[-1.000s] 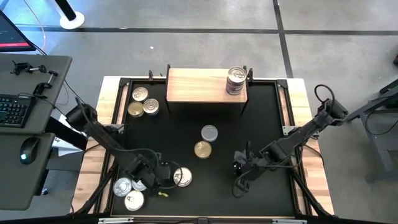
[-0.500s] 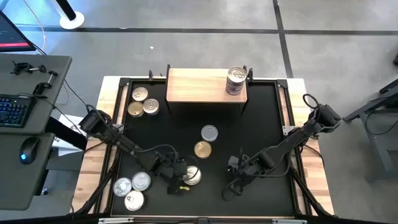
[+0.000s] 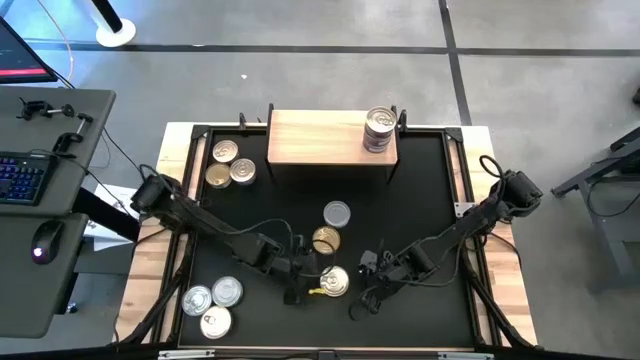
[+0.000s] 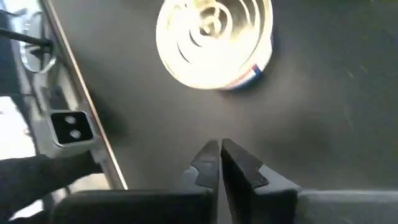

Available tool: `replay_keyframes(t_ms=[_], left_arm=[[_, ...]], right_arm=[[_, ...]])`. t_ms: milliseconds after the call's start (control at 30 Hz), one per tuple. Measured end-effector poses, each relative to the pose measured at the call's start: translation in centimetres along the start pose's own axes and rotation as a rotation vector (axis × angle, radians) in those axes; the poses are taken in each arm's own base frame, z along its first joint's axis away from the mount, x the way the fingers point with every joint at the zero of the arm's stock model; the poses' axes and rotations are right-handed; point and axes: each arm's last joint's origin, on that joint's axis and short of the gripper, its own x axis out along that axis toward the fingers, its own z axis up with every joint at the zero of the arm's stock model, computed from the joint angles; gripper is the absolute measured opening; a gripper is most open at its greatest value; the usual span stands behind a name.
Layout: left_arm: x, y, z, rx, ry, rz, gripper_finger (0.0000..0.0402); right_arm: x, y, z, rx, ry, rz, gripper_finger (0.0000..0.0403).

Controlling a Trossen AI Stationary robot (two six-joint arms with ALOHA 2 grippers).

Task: Stack canned seafood by type on shelf
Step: Stack the blue tuna can on top of the blue tuna can

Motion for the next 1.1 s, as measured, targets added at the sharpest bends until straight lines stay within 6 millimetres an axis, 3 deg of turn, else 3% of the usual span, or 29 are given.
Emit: replay_keyframes(t_ms=[100,200,333,467,933,1100], left_arm=[[-2.3,-0.1,0.7,0.042,-0.076,0.029,0.0],[-3.2,-0.6,1.1,0.086,-0.142,0.054,0.0],[-2.6,-1.4,1.1,0.094,-0.19,0.029,0.0],[-0.8,-2.4,0.1,0.112,-0.178,0.015,0.0],[3.3,-4.2,-1.4,0.112,-0.181,0.014,0.0],[3.5,-4.4,-1.9,0.123,-0.148,0.012,0.0]], right_arm=[[0.1,-0.1,1.2,0.023,-0.036,0.028,0.0061],[0.6,-0.7,2.7,0.081,-0.063,0.034,0.0127],[2.5,-2.0,4.4,0.158,-0.017,0.044,0.022],[3.9,-2.7,5.2,0.195,0.032,0.068,0.028],[4.0,-2.2,5.6,0.191,0.033,0.147,0.0295],[3.9,-1.7,5.9,0.18,0.021,0.207,0.0291]])
